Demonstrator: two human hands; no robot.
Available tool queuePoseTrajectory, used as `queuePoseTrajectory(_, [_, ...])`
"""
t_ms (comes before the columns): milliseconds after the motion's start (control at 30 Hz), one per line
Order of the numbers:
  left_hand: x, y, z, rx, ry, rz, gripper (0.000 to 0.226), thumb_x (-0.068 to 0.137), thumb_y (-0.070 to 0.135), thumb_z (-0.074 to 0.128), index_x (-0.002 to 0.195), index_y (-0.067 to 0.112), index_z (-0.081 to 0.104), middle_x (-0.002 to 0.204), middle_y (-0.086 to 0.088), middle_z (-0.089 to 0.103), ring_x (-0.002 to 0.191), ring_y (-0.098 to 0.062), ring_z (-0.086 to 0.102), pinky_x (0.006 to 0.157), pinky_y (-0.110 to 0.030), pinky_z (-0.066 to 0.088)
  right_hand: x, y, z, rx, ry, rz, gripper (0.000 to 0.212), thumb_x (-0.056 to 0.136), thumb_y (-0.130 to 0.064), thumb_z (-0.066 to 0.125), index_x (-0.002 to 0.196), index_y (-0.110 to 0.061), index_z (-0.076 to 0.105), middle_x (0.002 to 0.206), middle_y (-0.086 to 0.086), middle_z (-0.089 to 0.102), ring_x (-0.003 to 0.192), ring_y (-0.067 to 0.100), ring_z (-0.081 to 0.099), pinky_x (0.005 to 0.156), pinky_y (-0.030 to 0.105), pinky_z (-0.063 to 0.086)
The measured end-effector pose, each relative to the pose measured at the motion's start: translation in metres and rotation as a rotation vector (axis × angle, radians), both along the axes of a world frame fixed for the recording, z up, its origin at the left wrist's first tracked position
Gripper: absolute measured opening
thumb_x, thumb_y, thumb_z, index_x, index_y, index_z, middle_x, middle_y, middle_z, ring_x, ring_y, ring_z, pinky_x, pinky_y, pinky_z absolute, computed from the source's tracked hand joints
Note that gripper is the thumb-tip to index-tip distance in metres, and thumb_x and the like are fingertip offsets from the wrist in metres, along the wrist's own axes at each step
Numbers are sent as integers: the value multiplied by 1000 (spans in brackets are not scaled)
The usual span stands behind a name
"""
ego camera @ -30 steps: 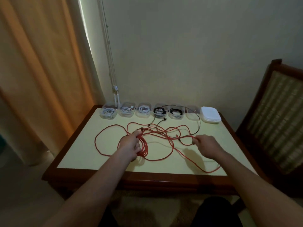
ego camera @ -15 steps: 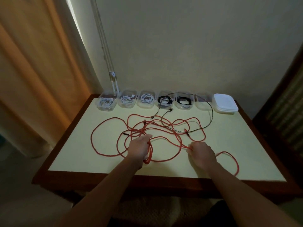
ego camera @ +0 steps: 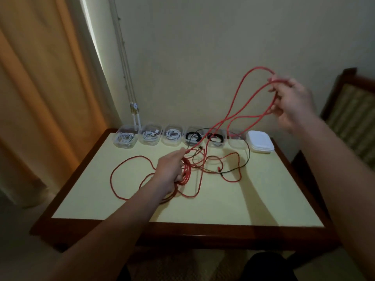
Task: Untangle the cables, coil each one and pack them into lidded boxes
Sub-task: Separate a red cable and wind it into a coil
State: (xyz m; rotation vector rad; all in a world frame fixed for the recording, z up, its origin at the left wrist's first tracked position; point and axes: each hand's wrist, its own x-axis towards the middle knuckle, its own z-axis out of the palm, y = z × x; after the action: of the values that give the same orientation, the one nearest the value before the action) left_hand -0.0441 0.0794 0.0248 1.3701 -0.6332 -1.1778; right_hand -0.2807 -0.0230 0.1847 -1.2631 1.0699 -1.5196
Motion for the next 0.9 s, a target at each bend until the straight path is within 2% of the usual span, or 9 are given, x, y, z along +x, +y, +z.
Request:
queuePoseTrajectory(167, [-17,15,54,-87,89,-6,12,98,25,61,88,20,65,54,6,27,42,-7,19,36,-19,13,-9,39,50,-96,-76,42,20,101,-15,53,87,-24,63,63,-12,61,42,4,29,43,19,26])
queuePoseTrajectory(367, [-18,44,86,-146,128,-14,23,99,28,60,116,15,68,49,10,35,40,-5,23,34,-19,16,-31,79,89,-170,-194,-3,20,98,-9,51,88,-23,61,62,-10,60,41,5,29,40,19,24])
queuePoseTrajectory(433, [-17,48,94,-172,146,2,24,100,26,58,118,13,67,52,8,33,38,-5,22,33,-19,15,-36,85,94,-203,32,-86,16,95,-16,55,84,-24,64,65,-9,61,41,7,33,42,20,25])
queuePoseTrajectory(500, [-13,49,98,-174,162,26,23,100,26,57,116,13,68,55,6,31,37,-5,22,32,-18,15,-36,88,83,-200,466,-180,14,92,-26,60,80,-24,67,70,-6,64,46,8,43,46,24,32])
queuePoseTrajectory(567, [-8,49,94,-143,126,47,21,100,25,58,112,13,69,56,5,30,37,-6,22,32,-19,16,-37,86,57,-162,834,-243,19,94,-32,60,88,-19,73,79,4,69,64,16,60,59,29,44])
queuePoseTrajectory(633, [-3,50,85,-85,90,68,19,99,23,59,111,13,69,56,5,32,37,-6,22,32,-20,16,-39,82,24,-103,1127,-275,27,97,-34,57,101,-13,75,94,16,73,91,33,66,76,34,49])
queuePoseTrajectory(700, [0,51,76,-31,66,82,20,97,21,60,113,14,69,54,6,34,38,-7,22,32,-21,17,-41,80,-8,-12,1290,-210,28,98,-33,56,100,-11,74,99,18,73,98,36,66,76,33,47])
queuePoseTrajectory(800, [1,58,71,-38,62,63,20,99,21,57,113,14,69,48,9,31,38,-7,20,33,-21,16,-42,86,-46,107,1389,-68,27,96,-32,60,94,-8,71,92,15,71,88,35,65,72,32,48])
queuePoseTrajectory(900, [1,65,75,-81,102,17,23,102,21,52,113,12,69,45,10,29,39,-7,18,35,-20,14,-43,91,-65,242,1525,89,27,95,-38,64,92,-12,70,89,9,74,71,21,70,70,30,55])
